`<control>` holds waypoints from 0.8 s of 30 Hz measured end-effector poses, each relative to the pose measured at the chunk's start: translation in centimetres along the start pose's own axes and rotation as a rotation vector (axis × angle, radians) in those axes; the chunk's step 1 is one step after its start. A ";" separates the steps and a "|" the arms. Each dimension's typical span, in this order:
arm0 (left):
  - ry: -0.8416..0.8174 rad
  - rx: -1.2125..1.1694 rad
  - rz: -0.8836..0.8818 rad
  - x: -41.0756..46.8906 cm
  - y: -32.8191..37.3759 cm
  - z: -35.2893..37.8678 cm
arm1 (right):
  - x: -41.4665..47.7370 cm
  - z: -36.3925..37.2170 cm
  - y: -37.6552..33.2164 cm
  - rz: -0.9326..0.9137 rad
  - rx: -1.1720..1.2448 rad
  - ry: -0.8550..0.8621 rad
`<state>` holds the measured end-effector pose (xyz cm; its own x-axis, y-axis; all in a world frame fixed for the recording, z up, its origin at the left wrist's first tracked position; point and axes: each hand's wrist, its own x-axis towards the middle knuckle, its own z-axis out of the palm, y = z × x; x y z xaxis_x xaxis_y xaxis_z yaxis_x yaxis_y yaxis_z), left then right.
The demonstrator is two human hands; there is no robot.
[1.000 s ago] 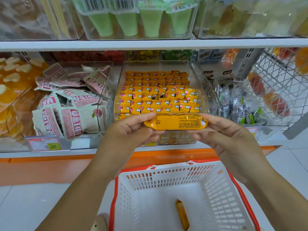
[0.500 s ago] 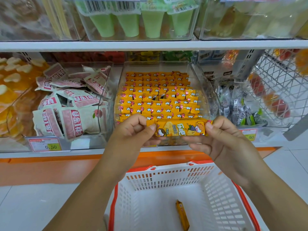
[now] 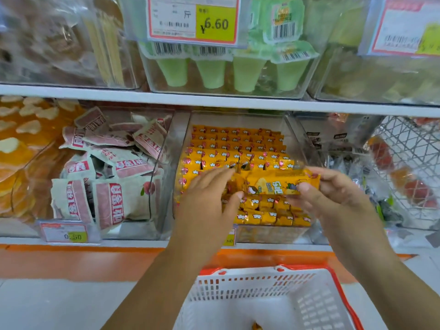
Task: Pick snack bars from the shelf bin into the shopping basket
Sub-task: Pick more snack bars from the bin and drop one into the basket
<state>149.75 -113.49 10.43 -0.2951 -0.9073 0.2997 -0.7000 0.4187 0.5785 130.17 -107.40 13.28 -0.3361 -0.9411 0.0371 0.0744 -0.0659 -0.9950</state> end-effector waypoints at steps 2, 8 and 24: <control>-0.073 0.138 0.014 0.9 -1.0 0.6 | 1.9 0.8 -0.4 -0.062 -0.141 -0.002; -0.172 0.315 0.000 1.3 -2.8 1.7 | 7.6 3.6 -0.1 -0.223 -0.628 -0.066; -0.146 0.288 0.011 1.5 -3.0 2.0 | 11.5 5.7 0.6 -0.190 -1.084 -0.320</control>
<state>150.11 -116.21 7.68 -0.3792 -0.9076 0.1804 -0.8455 0.4191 0.3310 131.71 -120.11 13.68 0.0106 -0.9980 0.0624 -0.8524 -0.0416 -0.5213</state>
